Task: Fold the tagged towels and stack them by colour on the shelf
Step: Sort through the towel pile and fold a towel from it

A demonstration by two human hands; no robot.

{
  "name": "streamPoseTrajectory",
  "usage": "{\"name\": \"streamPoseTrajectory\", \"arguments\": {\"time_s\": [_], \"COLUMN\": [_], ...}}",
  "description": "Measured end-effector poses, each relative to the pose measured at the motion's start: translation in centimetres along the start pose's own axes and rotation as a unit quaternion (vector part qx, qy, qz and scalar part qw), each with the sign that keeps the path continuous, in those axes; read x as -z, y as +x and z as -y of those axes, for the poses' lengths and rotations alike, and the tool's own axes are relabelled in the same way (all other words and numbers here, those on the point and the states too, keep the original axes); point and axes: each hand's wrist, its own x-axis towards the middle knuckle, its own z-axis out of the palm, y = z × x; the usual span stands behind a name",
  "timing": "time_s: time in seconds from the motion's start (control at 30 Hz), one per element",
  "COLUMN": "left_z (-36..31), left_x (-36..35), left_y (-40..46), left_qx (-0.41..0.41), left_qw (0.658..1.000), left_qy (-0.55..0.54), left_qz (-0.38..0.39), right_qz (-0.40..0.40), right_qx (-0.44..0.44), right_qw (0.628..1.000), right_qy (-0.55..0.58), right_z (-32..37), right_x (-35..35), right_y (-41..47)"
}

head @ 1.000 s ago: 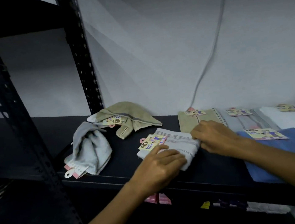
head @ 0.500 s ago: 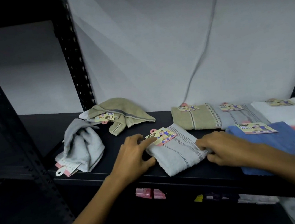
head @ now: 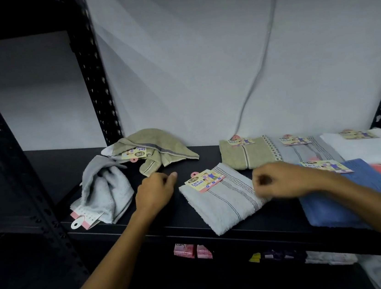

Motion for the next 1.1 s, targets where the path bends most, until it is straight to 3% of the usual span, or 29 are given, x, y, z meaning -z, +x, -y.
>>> {"name": "streamPoseTrajectory", "arguments": {"time_s": [0.13,0.23,0.3,0.37,0.43,0.5,0.57,0.6,0.7,0.77,0.93,1.1], "left_z": [-1.9,-2.6,-2.4,-2.4,-2.4,-2.4,-2.2,-2.0,-1.1,-0.6,0.0,-0.3], "left_x": [-0.2,-0.7,-0.7,-0.3,0.5,1.1,1.5,1.4,0.8,0.4,-0.2,-0.7], "left_y": [-1.1,-1.4,-1.6,-1.9,-2.3,-2.4,-2.2,-2.0,-1.5,-1.3,-0.6,-0.7], "left_qx": [0.035,0.039,0.043,0.051,0.078,0.097,0.098,0.098,0.108,0.114,0.122,0.104], "left_qw": [0.993,0.991,0.984,0.957,0.907,0.858,0.844,0.85,0.877,0.894,0.914,0.956], "left_qy": [-0.022,-0.041,-0.132,-0.267,-0.399,-0.492,-0.519,-0.514,-0.468,-0.432,-0.387,-0.263], "left_qz": [0.114,0.121,0.111,0.104,0.105,0.11,0.09,0.068,-0.005,-0.022,0.0,-0.074], "right_qz": [-0.035,-0.048,-0.038,-0.023,-0.016,-0.015,-0.032,-0.059,-0.095,-0.115,-0.193,-0.19], "right_qx": [-0.116,-0.185,-0.209,-0.207,-0.18,-0.139,-0.104,-0.093,-0.053,-0.022,-0.013,-0.059], "right_qw": [0.962,0.93,0.919,0.917,0.911,0.874,0.821,0.817,0.839,0.874,0.956,0.98], "right_qy": [0.244,0.315,0.332,0.341,0.37,0.466,0.56,0.567,0.534,0.471,0.221,-0.021], "right_z": [0.8,1.6,2.0,2.7,3.5,4.3,4.9,5.0,5.3,5.6,6.2,7.1], "right_x": [0.0,-0.7,-1.1,-1.4,-1.5,-1.5,-1.8,-2.2,-3.6,-4.6,-6.0,-7.0], "right_y": [3.3,5.4,6.3,6.7,6.7,6.7,6.9,7.0,7.2,7.3,7.7,7.8]}}
